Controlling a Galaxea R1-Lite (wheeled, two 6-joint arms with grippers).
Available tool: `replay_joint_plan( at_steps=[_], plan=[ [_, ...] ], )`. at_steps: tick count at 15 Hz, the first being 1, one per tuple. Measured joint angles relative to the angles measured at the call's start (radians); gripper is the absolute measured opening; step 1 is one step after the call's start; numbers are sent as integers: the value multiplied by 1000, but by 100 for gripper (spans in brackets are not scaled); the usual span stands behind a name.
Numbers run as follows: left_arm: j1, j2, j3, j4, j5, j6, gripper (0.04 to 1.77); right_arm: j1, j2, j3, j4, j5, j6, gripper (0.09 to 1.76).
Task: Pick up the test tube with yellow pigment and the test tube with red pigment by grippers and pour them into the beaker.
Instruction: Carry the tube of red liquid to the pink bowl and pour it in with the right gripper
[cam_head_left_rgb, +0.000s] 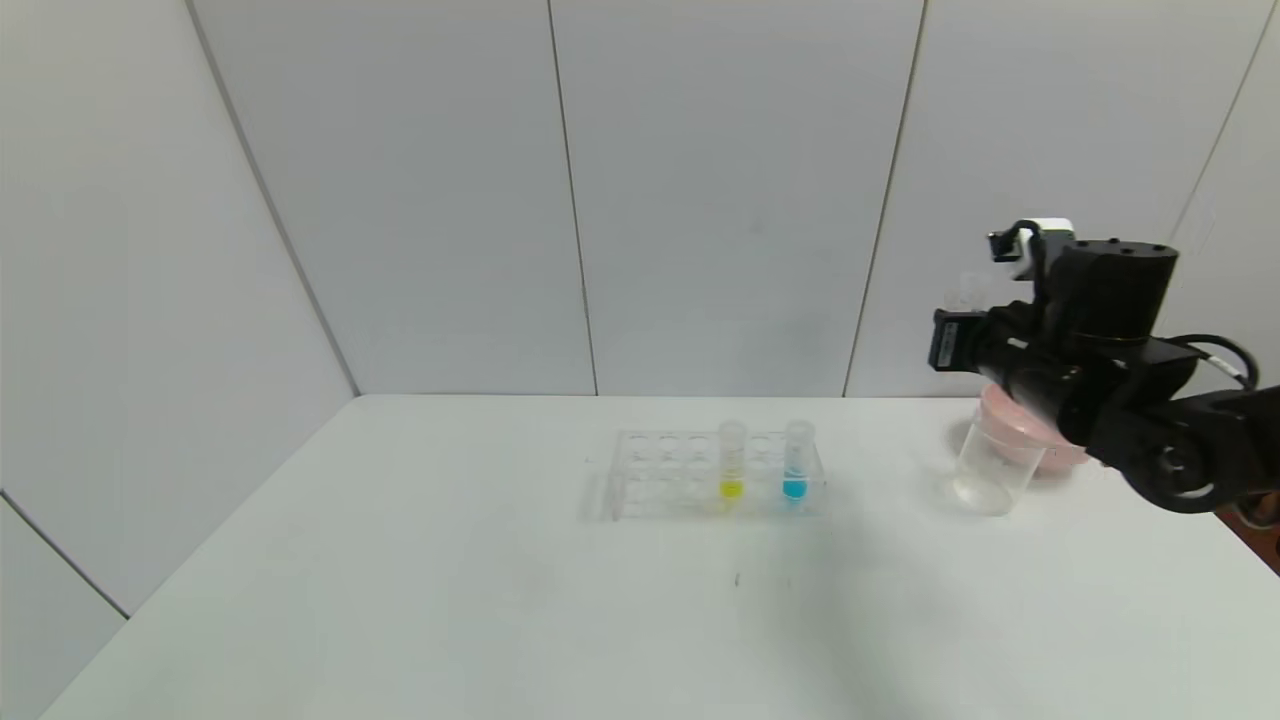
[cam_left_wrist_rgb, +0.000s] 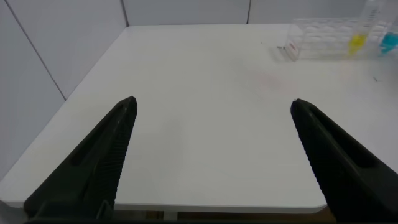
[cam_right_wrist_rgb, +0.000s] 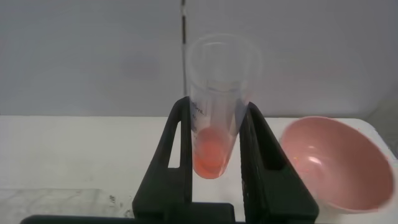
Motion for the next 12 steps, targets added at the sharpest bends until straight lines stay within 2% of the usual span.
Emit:
replay_joint_plan(
  at_steps=[3, 6, 10, 12],
  plan=[
    [0, 0, 0, 0, 0, 0, 176, -195, -44, 52, -2, 142, -20, 50],
    [0, 0, 0, 0, 0, 0, 176, -349, -69, 82, -4, 311, -81, 50],
    [0, 0, 0, 0, 0, 0, 176, -532, -82, 126, -44, 585, -296, 50],
    [0, 0, 0, 0, 0, 0, 176, -582, -81, 168, -78, 675, -430, 50]
  ],
)
